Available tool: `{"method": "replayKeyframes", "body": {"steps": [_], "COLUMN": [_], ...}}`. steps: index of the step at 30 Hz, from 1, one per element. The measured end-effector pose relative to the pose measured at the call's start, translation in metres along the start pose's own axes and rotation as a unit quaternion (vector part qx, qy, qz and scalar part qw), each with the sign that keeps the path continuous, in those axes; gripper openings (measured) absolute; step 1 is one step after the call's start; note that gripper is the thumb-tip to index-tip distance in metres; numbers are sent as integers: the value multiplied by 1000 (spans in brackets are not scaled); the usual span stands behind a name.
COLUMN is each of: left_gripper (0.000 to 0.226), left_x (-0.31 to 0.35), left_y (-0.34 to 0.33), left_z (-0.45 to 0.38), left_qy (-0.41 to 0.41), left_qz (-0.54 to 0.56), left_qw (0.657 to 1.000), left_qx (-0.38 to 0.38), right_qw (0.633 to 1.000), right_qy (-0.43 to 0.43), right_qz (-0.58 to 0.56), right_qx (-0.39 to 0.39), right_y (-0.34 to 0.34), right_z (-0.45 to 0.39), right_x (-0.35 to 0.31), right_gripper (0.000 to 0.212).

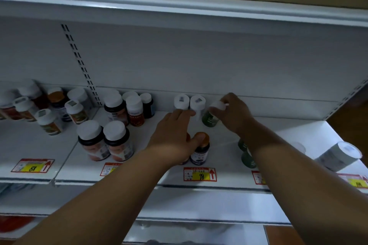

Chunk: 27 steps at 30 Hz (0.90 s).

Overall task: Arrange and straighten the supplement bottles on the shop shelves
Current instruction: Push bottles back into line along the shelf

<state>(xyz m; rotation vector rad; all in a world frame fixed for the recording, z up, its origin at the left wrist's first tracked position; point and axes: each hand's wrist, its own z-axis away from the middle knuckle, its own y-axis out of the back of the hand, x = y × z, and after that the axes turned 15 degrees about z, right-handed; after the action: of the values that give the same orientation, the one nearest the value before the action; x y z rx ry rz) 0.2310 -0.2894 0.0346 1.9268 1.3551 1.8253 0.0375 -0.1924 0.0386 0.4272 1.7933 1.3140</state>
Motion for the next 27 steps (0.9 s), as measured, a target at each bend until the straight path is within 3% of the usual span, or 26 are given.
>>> {"method": "replayKeyframes", "body": {"steps": [5, 10, 16, 22, 27], "left_gripper": [56, 58, 66, 77, 108], "left_x": [14, 40, 70, 89, 99], "left_y": [2, -14, -42, -104, -160], "left_z": [-10, -7, -15, -36, -47], "left_qy": [-58, -106, -137, -78, -13], "left_qz": [78, 119, 109, 57, -92], "left_qw": [995, 987, 984, 994, 993], "left_qx": [14, -10, -37, -59, -76], "right_qw": [973, 973, 976, 987, 999], "right_qy": [-19, -57, -50, -37, 6], "right_qz": [-216, -180, -117, -69, -23], "right_qx": [75, 131, 176, 141, 42], "right_y": [33, 63, 89, 107, 94], "right_z": [54, 83, 91, 61, 31], "right_x": [-18, -19, 27, 100, 143], "right_gripper": [48, 54, 27, 26, 28]}}
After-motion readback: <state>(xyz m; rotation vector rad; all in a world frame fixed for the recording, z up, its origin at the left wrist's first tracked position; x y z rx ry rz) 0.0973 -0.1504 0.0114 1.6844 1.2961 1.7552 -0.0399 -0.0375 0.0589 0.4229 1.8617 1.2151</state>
